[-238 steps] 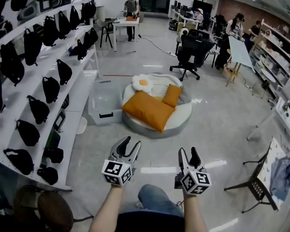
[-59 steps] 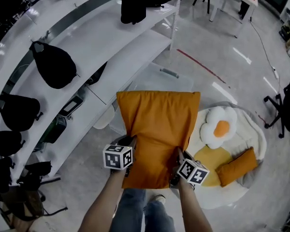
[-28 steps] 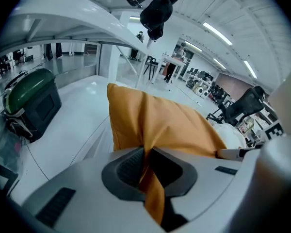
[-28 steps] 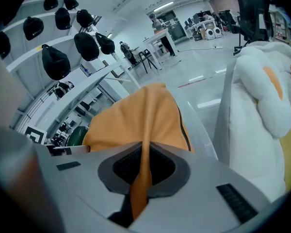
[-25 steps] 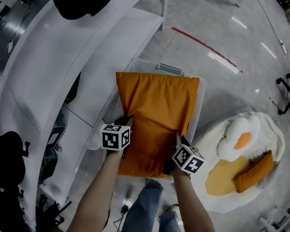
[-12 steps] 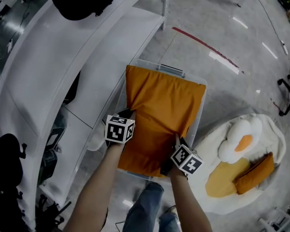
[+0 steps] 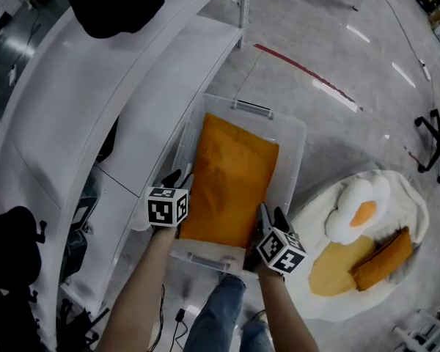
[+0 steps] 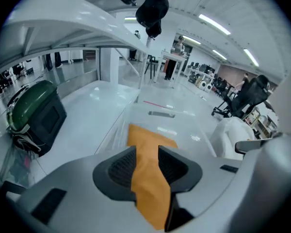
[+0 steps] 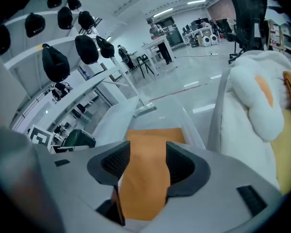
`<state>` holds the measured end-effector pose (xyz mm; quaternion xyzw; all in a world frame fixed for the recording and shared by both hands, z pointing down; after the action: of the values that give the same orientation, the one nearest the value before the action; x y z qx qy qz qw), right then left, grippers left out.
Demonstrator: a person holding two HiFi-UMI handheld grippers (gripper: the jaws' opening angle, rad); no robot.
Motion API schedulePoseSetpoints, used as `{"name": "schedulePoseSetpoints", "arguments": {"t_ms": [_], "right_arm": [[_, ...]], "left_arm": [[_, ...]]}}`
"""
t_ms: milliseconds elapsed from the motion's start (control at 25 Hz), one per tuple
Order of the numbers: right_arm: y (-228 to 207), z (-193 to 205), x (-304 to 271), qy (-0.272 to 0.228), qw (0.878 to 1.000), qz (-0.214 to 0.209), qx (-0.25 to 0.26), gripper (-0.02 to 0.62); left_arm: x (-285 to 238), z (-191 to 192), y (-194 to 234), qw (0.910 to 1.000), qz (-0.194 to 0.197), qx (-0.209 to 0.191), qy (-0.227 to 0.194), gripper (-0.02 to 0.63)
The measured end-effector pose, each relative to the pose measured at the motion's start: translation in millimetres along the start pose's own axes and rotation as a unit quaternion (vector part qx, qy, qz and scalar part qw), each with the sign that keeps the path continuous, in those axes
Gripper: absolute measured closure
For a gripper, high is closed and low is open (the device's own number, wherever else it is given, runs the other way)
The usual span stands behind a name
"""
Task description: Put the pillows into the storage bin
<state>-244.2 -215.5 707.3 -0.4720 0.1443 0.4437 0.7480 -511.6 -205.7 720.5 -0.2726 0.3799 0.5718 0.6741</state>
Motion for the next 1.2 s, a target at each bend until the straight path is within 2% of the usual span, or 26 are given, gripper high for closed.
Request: {"name": "schedulePoseSetpoints", "arguments": {"t_ms": [200, 400, 600, 880, 1040, 1200], "right_arm": [[12.5, -29.0, 43.3, -0.027, 1.0, -0.003, 0.012, 0.382], [-0.2, -66.2, 90.2, -0.061, 0.998, 0.01, 0.007, 0.38], [-50.5, -103.8, 159.1, -0.112, 0.992, 0.055, -0.016, 0.38], [-129.4, -127.5, 252.8, -0.168, 0.977, 0.121, -0.043, 0.38], [-181.6, -125.9, 294.8, -0.182, 0.972, 0.143, -0.05, 0.38], [-230.9, -118.8, 318.8, -0.186, 0.968, 0.159, -0.061, 0.38]], "left_arm": [[49.4, -23.2, -38.3, 0.9968, 0.06, 0.006, -0.054, 0.459], [82.5, -49.5, -110.3, 0.988, 0.125, -0.049, -0.076, 0.445], [95.6, -73.0, -204.9, 0.9737, 0.191, -0.098, -0.078, 0.436], [108.9, -85.2, -336.8, 0.946, 0.272, -0.163, -0.07, 0.422], [111.9, -70.9, -407.3, 0.9326, 0.297, -0.194, -0.066, 0.403], [104.7, -56.1, -458.4, 0.9237, 0.31, -0.218, -0.058, 0.378]]}}
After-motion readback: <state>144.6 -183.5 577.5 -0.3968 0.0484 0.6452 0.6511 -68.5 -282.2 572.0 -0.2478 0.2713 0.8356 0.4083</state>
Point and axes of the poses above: the fingertips, and each gripper's own axes: x backward along the fingers, y to its left, z out of its underside, the point moved 2 cm from there along x, backward along the fingers, and after that the axes turned 9 degrees about -z, right-handed, at the moved point
